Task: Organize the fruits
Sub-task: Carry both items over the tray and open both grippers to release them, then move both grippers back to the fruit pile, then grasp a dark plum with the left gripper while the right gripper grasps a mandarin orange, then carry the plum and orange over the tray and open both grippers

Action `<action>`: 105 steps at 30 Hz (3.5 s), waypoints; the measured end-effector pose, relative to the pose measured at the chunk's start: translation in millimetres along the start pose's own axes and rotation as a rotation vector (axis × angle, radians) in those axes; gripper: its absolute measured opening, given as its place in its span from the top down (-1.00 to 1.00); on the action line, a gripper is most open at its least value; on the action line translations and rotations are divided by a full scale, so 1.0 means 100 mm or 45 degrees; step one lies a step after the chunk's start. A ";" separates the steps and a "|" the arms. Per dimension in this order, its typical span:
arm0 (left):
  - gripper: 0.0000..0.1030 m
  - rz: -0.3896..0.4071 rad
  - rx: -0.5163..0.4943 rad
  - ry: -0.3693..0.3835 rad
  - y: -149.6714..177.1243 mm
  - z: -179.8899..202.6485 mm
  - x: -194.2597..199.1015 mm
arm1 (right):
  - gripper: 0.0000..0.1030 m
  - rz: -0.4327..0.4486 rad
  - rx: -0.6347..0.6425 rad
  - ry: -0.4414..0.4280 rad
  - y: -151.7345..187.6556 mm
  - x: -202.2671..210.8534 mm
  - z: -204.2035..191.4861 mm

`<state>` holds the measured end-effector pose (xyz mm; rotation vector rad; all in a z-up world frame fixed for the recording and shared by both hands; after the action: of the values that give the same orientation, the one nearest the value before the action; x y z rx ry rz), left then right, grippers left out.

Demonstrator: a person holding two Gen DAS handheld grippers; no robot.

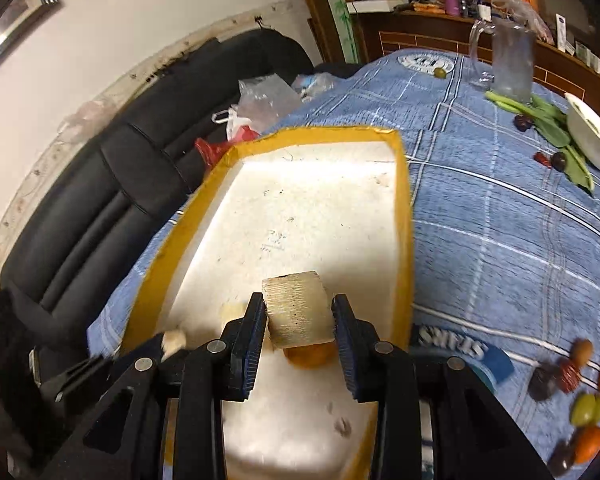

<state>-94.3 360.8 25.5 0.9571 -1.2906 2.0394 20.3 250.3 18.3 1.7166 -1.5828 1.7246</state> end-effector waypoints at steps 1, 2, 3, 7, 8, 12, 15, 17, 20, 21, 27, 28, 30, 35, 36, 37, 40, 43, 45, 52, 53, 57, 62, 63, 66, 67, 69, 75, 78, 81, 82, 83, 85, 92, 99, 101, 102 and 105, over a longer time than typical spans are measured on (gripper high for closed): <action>0.27 0.003 -0.005 0.005 0.00 0.01 0.01 | 0.24 -0.006 -0.006 0.001 -0.02 -0.04 0.00; 0.14 0.010 -0.008 0.021 0.01 0.02 0.02 | 0.21 -0.012 -0.013 0.000 -0.04 -0.08 0.00; 0.02 0.015 -0.006 0.033 0.01 0.02 0.02 | 0.09 -0.012 -0.018 -0.004 -0.05 -0.08 0.01; -0.10 0.028 0.014 0.060 -0.01 -0.01 0.06 | -0.05 0.057 -0.020 -0.007 -0.06 0.11 0.04; -0.11 0.029 0.026 0.067 -0.01 -0.03 0.07 | -0.05 0.069 -0.020 -0.003 -0.05 0.17 0.04; -0.17 0.054 0.080 0.086 -0.02 -0.09 0.15 | -0.05 0.117 0.005 0.132 0.16 0.45 0.13; -0.19 0.066 0.098 0.101 -0.03 -0.09 0.20 | -0.05 0.090 0.027 0.203 0.42 0.51 0.18; -0.19 0.072 0.097 0.110 -0.02 -0.04 0.24 | 0.03 0.039 0.042 0.232 0.57 0.43 0.17; -0.19 0.072 0.085 0.115 0.01 0.01 0.30 | 0.44 -0.027 0.074 0.259 0.74 0.27 0.13; -0.20 0.075 0.083 0.114 0.02 0.03 0.32 | 0.53 -0.047 0.076 0.252 0.79 0.23 0.12; -0.30 0.095 0.097 0.133 0.04 0.07 0.49 | 0.53 -0.062 0.065 0.222 0.90 0.24 0.02; -0.31 0.101 0.090 0.133 0.04 0.09 0.51 | 0.48 -0.066 0.066 0.211 0.93 0.26 0.00; -0.38 0.108 0.067 0.147 0.05 0.18 0.56 | 0.41 -0.072 0.072 0.178 1.00 0.28 -0.04; -0.45 0.086 -0.019 0.191 0.09 0.48 0.62 | 0.31 -0.008 -0.008 0.005 1.15 0.58 0.13; -0.52 0.079 -0.039 0.194 0.10 0.55 0.62 | 0.13 0.029 -0.012 0.006 1.19 0.70 0.19; -0.55 0.068 -0.062 0.198 0.11 0.63 0.62 | 0.05 0.075 -0.021 0.012 1.24 0.84 0.28; -0.60 0.029 -0.150 0.212 0.18 0.91 0.56 | -0.13 0.201 -0.069 0.138 1.39 1.23 0.62; -0.60 -0.025 -0.231 0.241 0.28 1.21 0.45 | -0.14 0.248 -0.172 0.250 1.58 1.52 1.07; -0.60 -0.060 -0.268 0.258 0.35 1.38 0.36 | -0.14 0.241 -0.256 0.305 1.74 1.63 1.39; -0.60 -0.149 -0.375 0.230 0.45 1.79 0.04 | -0.14 0.204 -0.401 0.296 1.93 1.65 1.95; -0.60 -0.140 -0.388 0.222 0.43 1.83 0.02 | -0.14 0.202 -0.405 0.283 1.89 1.64 1.97; -0.60 -0.147 -0.395 0.207 0.31 1.96 -0.16 | -0.14 0.196 -0.420 0.200 1.68 1.47 2.02; -0.14 -0.199 -0.368 0.249 0.19 2.10 -0.56 | -0.14 0.194 -0.426 0.156 1.49 1.30 2.07; 0.05 -0.213 -0.367 0.245 0.18 2.12 -0.64 | -0.14 0.195 -0.426 0.153 1.47 1.28 2.08; 0.21 -0.232 -0.358 0.259 0.13 2.17 -0.83 | -0.14 0.198 -0.417 0.150 1.45 1.22 2.10; 0.21 -0.228 -0.364 0.265 0.13 2.19 -0.87 | -0.14 0.197 -0.413 0.147 1.44 1.20 2.11; 0.21 -0.221 -0.384 0.270 0.12 2.23 -0.94 | -0.14 0.190 -0.412 0.140 1.45 1.15 2.13; 0.22 -0.185 -0.435 0.286 0.16 2.28 -1.05 | -0.14 0.208 -0.417 0.125 1.44 1.14 2.14; 0.22 -0.154 -0.465 0.273 0.19 2.30 -1.04 | -0.11 0.211 -0.411 0.126 1.45 1.14 2.14; 0.22 -0.155 -0.458 0.288 0.18 2.29 -1.04 | 0.04 0.210 -0.387 0.110 1.45 1.12 2.10; 0.22 -0.156 -0.453 0.295 0.18 2.28 -1.05 | 0.04 0.212 -0.374 0.126 1.45 1.12 2.07; 0.22 -0.156 -0.450 0.299 0.18 2.28 -1.05 | 0.04 0.212 -0.362 0.138 1.44 1.12 2.05; 0.22 -0.155 -0.455 0.295 0.18 2.29 -1.05 | 0.04 0.211 -0.347 0.147 1.44 1.11 2.03; 0.61 -0.150 -0.493 0.316 0.20 2.34 -1.04 | 0.24 0.239 -0.337 0.188 1.45 1.16 2.00; 0.61 -0.085 -0.493 0.304 0.19 2.33 -0.94 | 0.25 0.296 -0.314 0.270 1.48 1.25 1.92; 0.61 -0.060 -0.504 0.303 0.21 2.34 -0.85 | 0.25 0.317 -0.330 0.282 1.49 1.30 1.92; 0.61 -0.060 -0.497 0.314 0.22 2.33 -0.80 | 0.25 0.320 -0.340 0.288 1.51 1.32 1.92; 0.61 -0.058 -0.453 0.368 0.24 2.21 -0.55 | 0.25 0.320 -0.359 0.248 1.58 1.42 1.84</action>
<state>-17.2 145.2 33.5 0.5052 -1.3918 1.7542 -38.4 -24.5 5.8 1.2243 -1.9057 1.6203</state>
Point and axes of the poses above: each gripper's, at about its wrist camera, not at the fingertips, and x roughly against the way its jaws point, z to its right, y to its underside, the point moved 3 cm from there along -x, roughly the way its jaws point, and after that the axes turned 6 degrees about -z, right-handed, at the moved point
